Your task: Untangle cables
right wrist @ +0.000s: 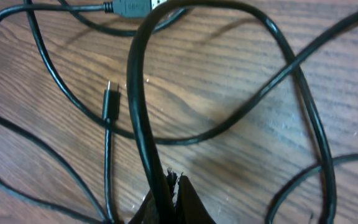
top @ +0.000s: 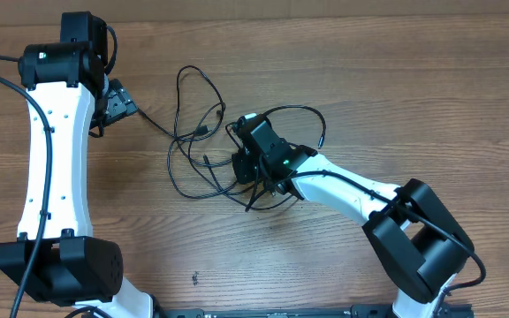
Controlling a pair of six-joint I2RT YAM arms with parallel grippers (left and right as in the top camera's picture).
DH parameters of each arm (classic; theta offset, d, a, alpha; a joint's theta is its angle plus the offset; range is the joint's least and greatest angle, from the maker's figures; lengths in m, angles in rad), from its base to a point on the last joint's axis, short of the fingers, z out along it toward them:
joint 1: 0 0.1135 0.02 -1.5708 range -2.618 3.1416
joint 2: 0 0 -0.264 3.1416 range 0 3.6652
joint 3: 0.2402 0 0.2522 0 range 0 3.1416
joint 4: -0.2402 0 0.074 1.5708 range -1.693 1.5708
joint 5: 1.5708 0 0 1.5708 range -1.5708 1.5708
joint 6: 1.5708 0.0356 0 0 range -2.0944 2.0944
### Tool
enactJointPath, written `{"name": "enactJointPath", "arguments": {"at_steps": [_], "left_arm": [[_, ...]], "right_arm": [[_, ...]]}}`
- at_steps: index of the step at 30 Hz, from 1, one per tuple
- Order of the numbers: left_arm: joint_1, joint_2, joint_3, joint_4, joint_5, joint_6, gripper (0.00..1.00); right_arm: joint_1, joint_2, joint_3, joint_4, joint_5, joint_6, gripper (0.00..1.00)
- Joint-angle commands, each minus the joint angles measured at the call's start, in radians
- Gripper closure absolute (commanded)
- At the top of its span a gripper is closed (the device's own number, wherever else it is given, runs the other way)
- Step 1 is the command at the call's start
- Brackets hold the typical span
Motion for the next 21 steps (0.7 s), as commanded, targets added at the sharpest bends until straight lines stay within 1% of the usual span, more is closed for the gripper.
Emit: {"name": "enactJointPath", "arguments": {"at_steps": [1,8,9,10,17,21], "left_arm": [[-0.002,0.013,0.008,0.004,-0.006,-0.025,0.0],[-0.002,0.013,0.008,0.003,-0.006,-0.025,0.0],[-0.002,0.013,0.008,0.003,-0.006,-0.025,0.0],[-0.002,0.013,0.008,0.003,-0.006,-0.025,0.0],[-0.002,0.013,0.008,0.004,-0.006,-0.025,0.01],[-0.002,0.013,0.008,0.004,-0.006,-0.025,0.01]], "right_arm": [[-0.003,-0.166,0.004,-0.043,-0.016,0.006,0.96],[-0.007,-0.533,0.019,-0.183,0.032,0.004,0.96],[-0.008,-0.557,0.024,-0.19,0.036,0.004,0.96],[-0.013,-0.638,0.042,-0.212,0.05,0.003,0.96],[-0.015,-0.814,0.125,-0.241,0.186,0.003,0.96],[-0.015,-0.825,0.207,-0.24,0.198,-0.032,0.96]]}}
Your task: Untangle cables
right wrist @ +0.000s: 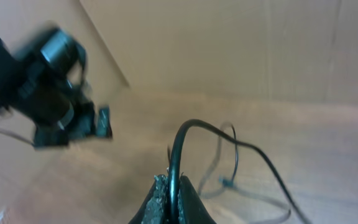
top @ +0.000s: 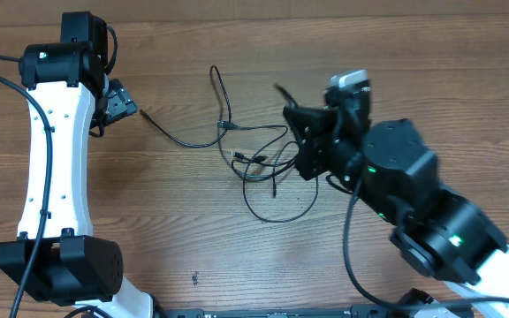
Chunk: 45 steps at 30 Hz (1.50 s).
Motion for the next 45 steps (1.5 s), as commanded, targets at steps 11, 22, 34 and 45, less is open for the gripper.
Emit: {"name": "enactJointPath", "arguments": {"at_steps": [11,22,34,45], "left_arm": [[-0.002,0.011,0.008,0.001,-0.006,-0.024,0.0],[-0.002,0.011,0.008,0.001,-0.006,-0.024,0.0],[-0.002,0.011,0.008,0.001,-0.006,-0.024,0.0],[-0.002,0.011,0.008,0.001,-0.006,-0.024,0.0]], "right_arm": [[-0.004,-0.007,0.201,-0.032,0.098,-0.162,0.96],[-0.004,0.023,0.259,-0.258,0.457,-0.255,0.96],[-0.004,0.023,0.385,-0.137,0.736,-0.657,0.96],[-0.004,0.051,0.384,-0.006,0.847,-1.022,0.96]]}}
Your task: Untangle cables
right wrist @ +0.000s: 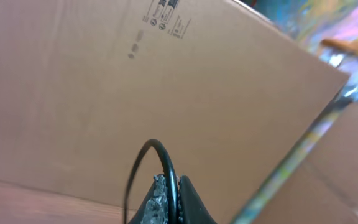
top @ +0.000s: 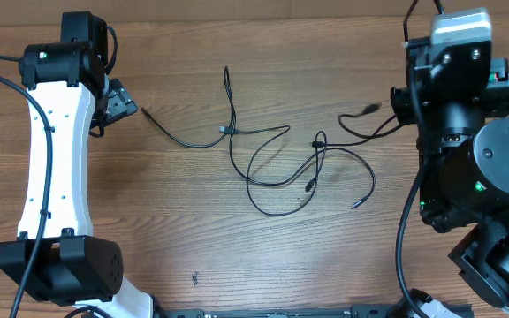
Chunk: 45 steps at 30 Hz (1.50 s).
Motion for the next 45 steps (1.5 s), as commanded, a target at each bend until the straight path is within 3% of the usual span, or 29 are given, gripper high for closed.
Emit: {"name": "enactJointPath", "arguments": {"at_steps": [1,4,8,14,19,24,25,29,38,45], "left_arm": [[-0.002,0.011,0.008,0.001,-0.006,-0.024,0.0],[-0.002,0.011,0.008,0.001,-0.006,-0.024,0.01],[-0.002,0.011,0.008,0.001,-0.006,-0.024,0.0],[-0.002,0.011,0.008,0.001,-0.006,-0.024,0.0],[-0.002,0.011,0.008,0.001,-0.006,-0.024,0.0],[-0.002,0.011,0.008,0.001,-0.006,-0.024,0.0],[-0.002,0.011,0.008,0.001,-0.006,-0.024,0.0],[-0.002,0.011,0.008,0.001,-0.006,-0.024,0.0],[-0.002,0.011,0.008,0.001,-0.006,-0.024,0.0],[-0.002,0.011,0.008,0.001,-0.006,-0.024,0.0]], "right_arm": [[-0.004,0.034,0.028,-0.045,0.122,-0.13,0.96],[-0.004,0.092,0.027,-0.315,0.191,-0.001,0.96],[-0.004,0.142,0.027,-0.453,0.295,0.122,0.96],[-0.014,0.127,0.028,-0.394,0.426,0.042,0.96],[-0.056,0.077,0.028,-0.265,0.405,0.038,0.96],[-0.266,0.016,0.028,-0.21,0.062,0.256,0.96],[-0.354,0.012,0.028,-0.221,-0.079,0.307,0.96],[-0.555,0.032,0.027,-0.243,-0.38,0.394,0.96],[-1.045,0.277,0.025,-0.242,-1.049,0.566,0.96],[-1.251,0.511,0.025,-0.198,-1.103,0.566,0.96]]}}
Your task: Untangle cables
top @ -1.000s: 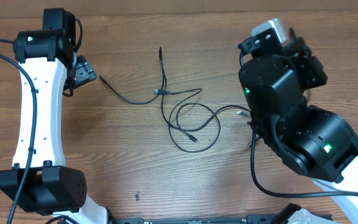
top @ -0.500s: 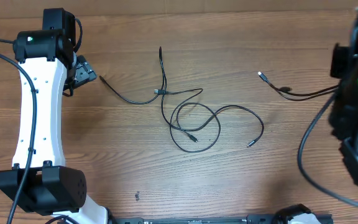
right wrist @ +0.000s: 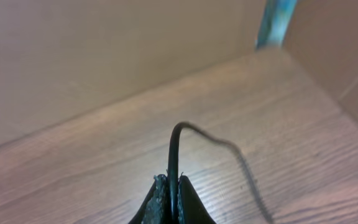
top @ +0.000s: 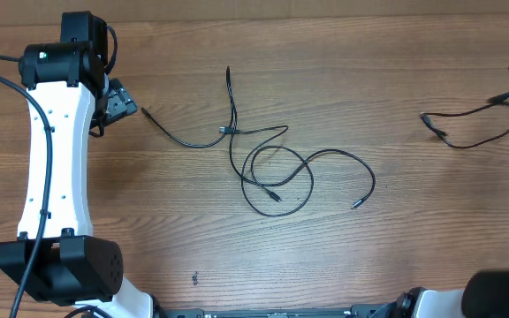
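A black cable (top: 468, 132) lies alone at the table's far right, its loose plug end toward the middle. Its other end runs up to my right gripper at the frame's right edge. In the right wrist view the right gripper (right wrist: 171, 182) is shut on this cable (right wrist: 174, 146), which rises from the fingers and bends away right. Thin black cables (top: 277, 177) remain looped together at mid-table. One strand (top: 179, 135) reaches left and ends close beside my left gripper (top: 116, 103); whether that gripper grips the strand does not show.
The wooden table (top: 396, 247) is walled by cardboard at the back and right. One thin end points to the back (top: 228, 72), another lies at the right of the loops (top: 357, 204). My left arm (top: 56, 150) stretches along the left side.
My right gripper has gone from above the table's right part to its far right edge. The cable it holds has come out of the loops and now lies apart from them.
First my right gripper was shut on a thick cable inside the tangle at mid-table. Then it was raised with it and the tangle was drawn out. Later it was further right, the cable still threaded through the loops. Now that cable lies separate. The left arm stayed put.
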Controlling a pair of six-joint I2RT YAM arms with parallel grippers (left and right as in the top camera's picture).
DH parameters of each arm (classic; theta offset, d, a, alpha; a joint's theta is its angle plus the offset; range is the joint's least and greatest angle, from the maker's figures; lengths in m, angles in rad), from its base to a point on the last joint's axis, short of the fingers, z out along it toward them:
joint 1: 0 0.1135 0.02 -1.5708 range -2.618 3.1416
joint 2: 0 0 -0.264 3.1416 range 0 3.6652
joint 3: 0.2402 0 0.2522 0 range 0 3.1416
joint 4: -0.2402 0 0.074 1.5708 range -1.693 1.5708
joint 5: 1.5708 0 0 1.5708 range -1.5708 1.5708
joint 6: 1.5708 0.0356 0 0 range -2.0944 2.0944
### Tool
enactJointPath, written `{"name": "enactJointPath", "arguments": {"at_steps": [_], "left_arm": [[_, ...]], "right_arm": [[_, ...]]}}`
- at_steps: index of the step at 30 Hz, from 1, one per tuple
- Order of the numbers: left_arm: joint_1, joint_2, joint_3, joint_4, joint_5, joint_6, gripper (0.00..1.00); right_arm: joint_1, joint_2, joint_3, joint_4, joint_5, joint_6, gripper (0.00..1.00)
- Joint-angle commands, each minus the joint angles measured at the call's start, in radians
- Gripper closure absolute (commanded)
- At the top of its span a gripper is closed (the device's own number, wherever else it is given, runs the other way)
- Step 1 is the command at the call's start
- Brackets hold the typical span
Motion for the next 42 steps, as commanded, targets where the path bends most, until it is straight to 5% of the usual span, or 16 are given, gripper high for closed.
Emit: {"name": "enactJointPath", "arguments": {"at_steps": [1,11,12,13,14,20,26,42], "left_arm": [[-0.002,0.01,0.008,0.001,-0.006,-0.021,0.0],[-0.002,0.01,0.008,0.001,-0.006,-0.021,0.0],[-0.002,0.01,0.008,0.001,-0.006,-0.021,0.0],[-0.002,0.01,0.008,0.001,-0.006,-0.021,0.0],[-0.002,0.01,0.008,0.001,-0.006,-0.021,0.0],[-0.002,0.01,0.008,0.001,-0.006,-0.021,0.0],[-0.002,0.01,0.008,0.001,-0.006,-0.021,0.01],[-0.002,0.01,0.008,0.001,-0.006,-0.021,0.0]], "right_arm": [[-0.108,0.092,0.007,0.034,-0.066,0.018,0.96],[-0.381,0.208,0.007,0.166,-0.065,0.044,0.92],[-0.407,0.208,0.007,0.172,-0.066,0.044,0.61],[-0.419,0.208,0.007,0.173,-0.066,0.044,0.43],[-0.439,0.208,0.007,0.172,-0.067,0.049,0.0],[-0.469,0.208,0.007,0.169,-0.196,0.077,0.0],[-0.396,0.183,0.008,0.115,-0.605,0.067,0.0],[0.258,0.175,0.007,-0.289,-0.413,-0.025,0.0]]}}
